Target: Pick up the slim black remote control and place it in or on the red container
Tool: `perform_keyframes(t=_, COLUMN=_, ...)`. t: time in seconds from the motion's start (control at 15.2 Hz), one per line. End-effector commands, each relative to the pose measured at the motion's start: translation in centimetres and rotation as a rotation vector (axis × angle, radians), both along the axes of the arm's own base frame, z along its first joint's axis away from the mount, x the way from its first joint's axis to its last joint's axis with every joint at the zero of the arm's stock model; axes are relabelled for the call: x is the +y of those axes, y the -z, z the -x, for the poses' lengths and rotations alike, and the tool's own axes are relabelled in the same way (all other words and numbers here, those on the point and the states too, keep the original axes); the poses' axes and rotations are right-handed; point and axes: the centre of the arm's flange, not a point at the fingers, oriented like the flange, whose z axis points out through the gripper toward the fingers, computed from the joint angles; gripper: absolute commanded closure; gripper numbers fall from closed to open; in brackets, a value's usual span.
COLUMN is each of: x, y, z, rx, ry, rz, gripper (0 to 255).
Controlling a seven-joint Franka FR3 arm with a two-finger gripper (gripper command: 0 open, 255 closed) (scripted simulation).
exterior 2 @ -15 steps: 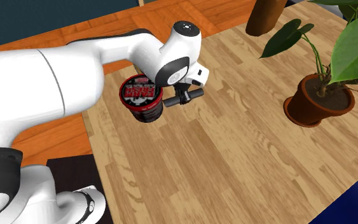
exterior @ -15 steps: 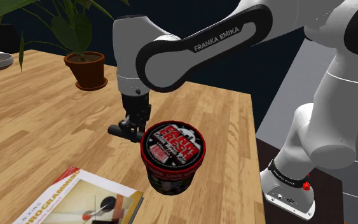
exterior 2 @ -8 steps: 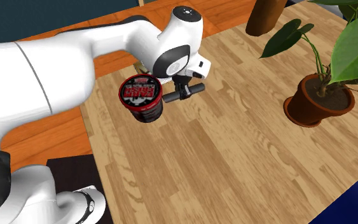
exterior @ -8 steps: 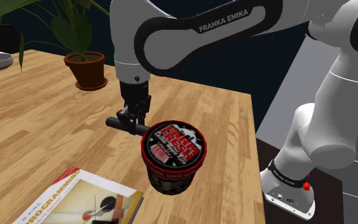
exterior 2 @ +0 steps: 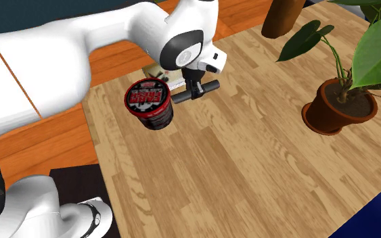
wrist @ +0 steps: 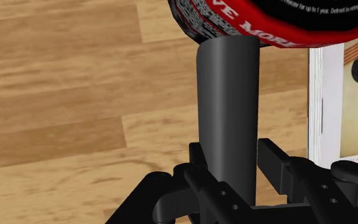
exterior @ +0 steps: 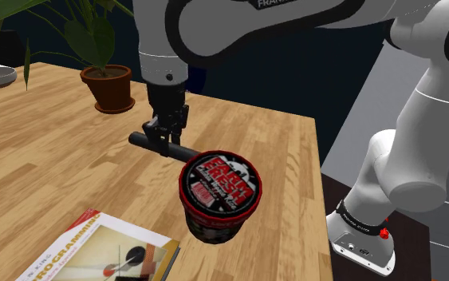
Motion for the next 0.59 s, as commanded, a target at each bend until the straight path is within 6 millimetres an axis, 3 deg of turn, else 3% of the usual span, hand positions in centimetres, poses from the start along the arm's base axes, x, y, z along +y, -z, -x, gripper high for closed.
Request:
perform_keyframes(t=0.0, x=0.0, y=-1.1, z=0.0, rx=0.000, ry=0.000, rz=0.000, gripper=255)
perform_keyframes(t=0.53, x=0.0, y=-5.3, z=0.0, rx=0.000, ry=0.000, rz=0.000, gripper=255)
